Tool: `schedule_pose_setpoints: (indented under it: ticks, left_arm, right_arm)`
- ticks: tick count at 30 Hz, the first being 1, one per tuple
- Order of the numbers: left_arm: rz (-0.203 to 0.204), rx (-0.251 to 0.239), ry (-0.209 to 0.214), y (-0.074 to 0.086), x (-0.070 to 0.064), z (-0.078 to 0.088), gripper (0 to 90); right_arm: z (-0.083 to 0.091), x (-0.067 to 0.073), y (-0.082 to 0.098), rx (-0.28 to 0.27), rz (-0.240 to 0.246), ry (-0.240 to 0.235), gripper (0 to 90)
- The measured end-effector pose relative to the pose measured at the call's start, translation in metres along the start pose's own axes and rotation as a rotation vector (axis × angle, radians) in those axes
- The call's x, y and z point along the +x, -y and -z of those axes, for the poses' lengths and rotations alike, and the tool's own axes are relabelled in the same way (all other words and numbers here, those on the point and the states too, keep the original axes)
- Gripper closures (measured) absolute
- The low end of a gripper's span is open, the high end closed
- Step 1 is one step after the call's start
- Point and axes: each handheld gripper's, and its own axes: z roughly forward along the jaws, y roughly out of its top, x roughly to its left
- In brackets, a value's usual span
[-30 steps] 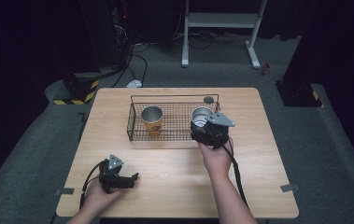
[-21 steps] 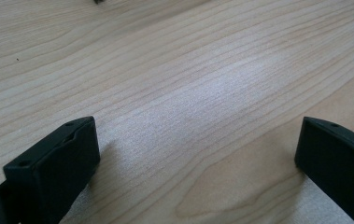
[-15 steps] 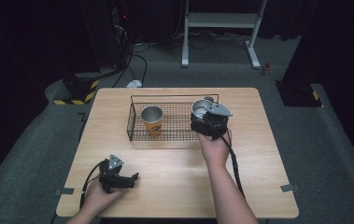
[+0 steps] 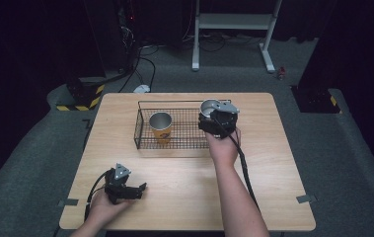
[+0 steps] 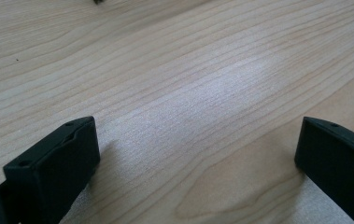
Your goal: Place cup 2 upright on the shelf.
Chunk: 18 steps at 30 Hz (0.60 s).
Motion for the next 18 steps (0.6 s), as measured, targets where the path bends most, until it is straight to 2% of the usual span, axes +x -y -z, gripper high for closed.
schedule_pose_setpoints:
  ticks: [4,11,18]
  left_arm:
    - [0.0,0.0,0.0,0.0,0.0,0.0,0.2]
    - [-0.002,0.001,0.001,0.0,0.0,0.0,0.2]
    - [-0.001,0.0,0.001,0.0,0.0,0.0,0.2]
  right_arm:
    - [-0.011,-0.004,0.001,0.015,-0.015,0.009,18.6]
    - [-0.038,-0.01,0.014,0.12,-0.033,0.041,18.5]
    - [-0.055,-0.016,0.022,0.189,-0.062,0.05,18.5]
